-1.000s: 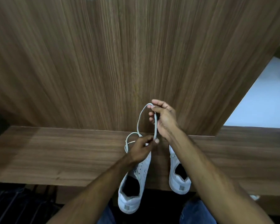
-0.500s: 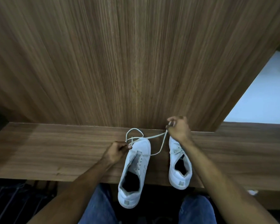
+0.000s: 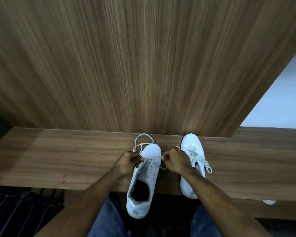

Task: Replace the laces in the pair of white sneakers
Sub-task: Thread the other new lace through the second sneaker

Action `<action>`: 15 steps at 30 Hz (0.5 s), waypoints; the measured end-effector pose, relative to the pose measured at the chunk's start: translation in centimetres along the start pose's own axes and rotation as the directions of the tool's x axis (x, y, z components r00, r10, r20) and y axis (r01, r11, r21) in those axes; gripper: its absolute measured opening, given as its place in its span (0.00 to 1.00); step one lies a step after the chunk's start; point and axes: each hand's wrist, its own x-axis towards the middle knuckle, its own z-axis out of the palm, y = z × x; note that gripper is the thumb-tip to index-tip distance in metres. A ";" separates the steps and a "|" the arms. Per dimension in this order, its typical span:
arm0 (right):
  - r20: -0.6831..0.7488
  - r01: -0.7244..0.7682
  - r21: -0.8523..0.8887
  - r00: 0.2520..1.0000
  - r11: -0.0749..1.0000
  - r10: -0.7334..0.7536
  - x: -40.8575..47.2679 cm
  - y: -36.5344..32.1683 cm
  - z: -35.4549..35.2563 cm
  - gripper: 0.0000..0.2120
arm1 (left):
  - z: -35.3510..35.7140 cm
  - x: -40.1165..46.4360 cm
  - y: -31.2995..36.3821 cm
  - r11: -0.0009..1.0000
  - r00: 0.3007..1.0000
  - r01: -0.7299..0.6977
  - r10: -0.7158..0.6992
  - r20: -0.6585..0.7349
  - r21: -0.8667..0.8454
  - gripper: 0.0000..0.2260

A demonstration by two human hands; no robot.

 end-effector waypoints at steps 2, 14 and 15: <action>0.031 -0.047 -0.011 0.998 0.999 0.047 -0.2 0.7 -0.1 0.08 | -0.1 -0.1 -0.3 0.999 1.000 0.021 -0.021 -0.018 -0.045 0.08; 0.057 0.083 0.342 0.992 0.936 -0.109 0.2 -2.8 4.1 0.13 | 2.4 0.1 0.1 0.996 0.992 0.047 -0.038 -0.117 0.072 0.10; 0.044 0.056 0.348 0.996 0.936 -0.076 0.2 -2.7 4.3 0.13 | 2.6 -0.1 0.1 0.994 0.990 0.073 -0.062 -0.126 0.084 0.07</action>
